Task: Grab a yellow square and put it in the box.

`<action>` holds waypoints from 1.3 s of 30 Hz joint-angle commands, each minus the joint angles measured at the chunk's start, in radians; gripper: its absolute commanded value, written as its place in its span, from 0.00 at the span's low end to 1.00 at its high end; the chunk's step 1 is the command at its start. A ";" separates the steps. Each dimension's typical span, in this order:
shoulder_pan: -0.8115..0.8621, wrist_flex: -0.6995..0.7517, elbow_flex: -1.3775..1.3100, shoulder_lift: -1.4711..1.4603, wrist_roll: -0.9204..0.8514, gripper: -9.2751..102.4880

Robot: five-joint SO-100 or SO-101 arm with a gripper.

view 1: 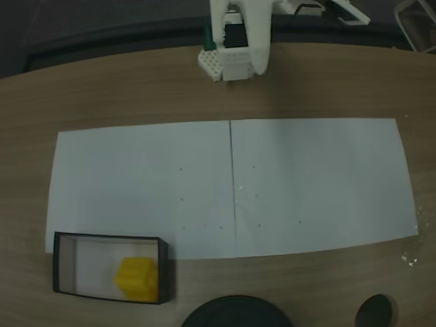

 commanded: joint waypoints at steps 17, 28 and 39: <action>0.041 -0.267 0.842 0.930 -0.097 0.14; 0.052 -0.482 1.098 1.192 -0.087 0.13; 0.051 -0.600 1.407 1.213 -0.002 0.13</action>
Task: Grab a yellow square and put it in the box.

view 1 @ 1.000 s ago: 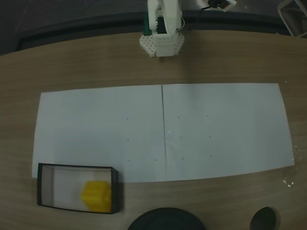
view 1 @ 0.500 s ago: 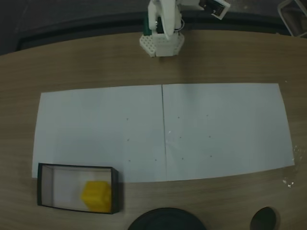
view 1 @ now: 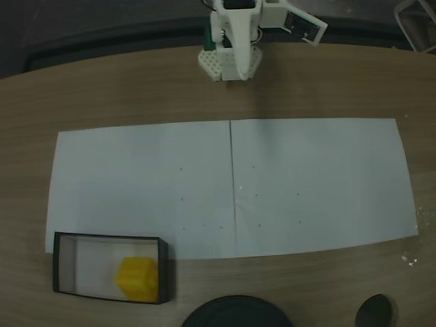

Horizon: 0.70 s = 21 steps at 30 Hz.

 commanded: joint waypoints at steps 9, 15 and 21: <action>0.012 -0.221 0.565 0.021 -0.012 0.13; 0.003 -0.100 0.528 0.021 -0.014 0.13; 0.002 0.155 0.459 0.020 -0.012 0.13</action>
